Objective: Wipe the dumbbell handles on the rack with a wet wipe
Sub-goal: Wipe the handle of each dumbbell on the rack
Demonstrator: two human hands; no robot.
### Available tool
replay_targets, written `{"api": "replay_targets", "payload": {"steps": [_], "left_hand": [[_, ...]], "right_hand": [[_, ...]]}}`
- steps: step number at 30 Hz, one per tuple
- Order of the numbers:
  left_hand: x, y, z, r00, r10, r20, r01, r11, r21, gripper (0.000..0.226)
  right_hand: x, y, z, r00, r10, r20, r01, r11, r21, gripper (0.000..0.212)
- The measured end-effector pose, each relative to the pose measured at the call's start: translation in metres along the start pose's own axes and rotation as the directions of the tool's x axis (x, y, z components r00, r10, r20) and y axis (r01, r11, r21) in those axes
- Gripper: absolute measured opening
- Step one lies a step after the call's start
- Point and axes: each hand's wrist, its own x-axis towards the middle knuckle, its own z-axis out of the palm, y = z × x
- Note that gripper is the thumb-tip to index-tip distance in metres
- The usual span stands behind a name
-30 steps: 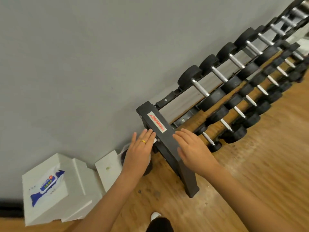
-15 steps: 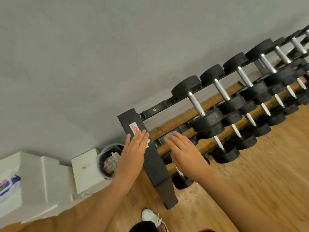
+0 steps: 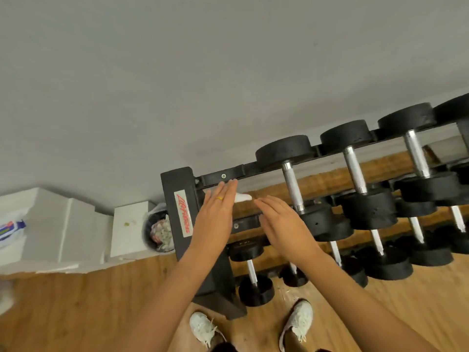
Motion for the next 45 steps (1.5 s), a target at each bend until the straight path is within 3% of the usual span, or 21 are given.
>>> {"api": "replay_targets", "payload": {"steps": [4,8,11,13,15,18,20,22,26,31,33,36,40,45], "left_hand": [[0.028,0.047,0.004,0.994,-0.106,0.006,0.106,0.994,-0.026,0.074],[0.043,0.057,0.012,0.991,-0.081,0.103,0.084,0.996,-0.024,0.085],[0.047,0.052,0.023,0.969,0.036,0.243,-0.008,0.993,-0.117,0.090],[0.047,0.045,0.027,0.951,0.076,0.301,-0.003,0.972,-0.236,0.090],[0.046,0.034,0.030,0.955,0.074,0.286,0.019,0.951,-0.309,0.089],[0.038,-0.003,0.039,0.984,-0.039,0.171,0.084,0.960,-0.268,0.077],[0.030,-0.045,0.053,0.981,-0.160,0.113,0.179,0.966,-0.187,0.070],[0.026,-0.091,0.069,0.956,-0.287,0.062,0.291,0.954,-0.075,0.063],[0.031,-0.150,0.101,0.917,-0.387,0.096,0.384,0.922,0.048,0.060],[0.043,-0.141,0.128,0.949,-0.309,0.069,0.303,0.949,0.090,0.061],[0.057,-0.123,0.135,0.976,-0.195,0.093,0.186,0.978,0.100,0.061],[0.099,-0.108,0.148,0.988,-0.078,0.136,0.055,0.985,0.165,0.060],[0.133,-0.113,0.164,0.981,-0.083,0.178,0.027,0.955,0.296,0.069],[0.134,-0.119,0.173,0.985,-0.007,0.171,-0.045,0.952,0.304,0.066]], "right_hand": [[0.013,0.017,-0.031,0.993,0.107,0.047,-0.116,0.929,0.351,0.030],[0.031,0.017,-0.048,0.936,0.327,0.131,-0.311,0.592,0.743,0.025],[0.046,0.022,-0.047,0.875,0.439,0.203,-0.389,0.391,0.834,0.020],[0.053,0.027,-0.043,0.833,0.513,0.206,-0.411,0.325,0.852,0.015],[0.061,0.034,-0.041,0.811,0.576,0.099,-0.385,0.399,0.832,0.012],[0.072,0.046,-0.050,0.780,0.580,-0.235,-0.265,0.646,0.716,0.015],[0.081,0.059,-0.057,0.751,0.493,-0.440,-0.188,0.797,0.573,0.024],[0.090,0.076,-0.056,0.779,0.355,-0.517,-0.144,0.904,0.404,0.028],[0.102,0.112,-0.027,0.907,0.183,-0.379,-0.135,0.979,0.150,0.033],[0.100,0.122,-0.014,0.939,0.131,-0.319,-0.106,0.990,0.094,0.037],[0.099,0.122,-0.016,0.953,0.119,-0.278,-0.103,0.992,0.072,0.044],[0.102,0.119,-0.017,0.953,0.156,-0.258,-0.136,0.986,0.094,0.053],[0.107,0.110,-0.008,0.937,0.255,-0.239,-0.223,0.962,0.155,0.064],[0.114,0.110,0.004,0.909,0.265,-0.323,-0.251,0.964,0.084,0.075]]}}
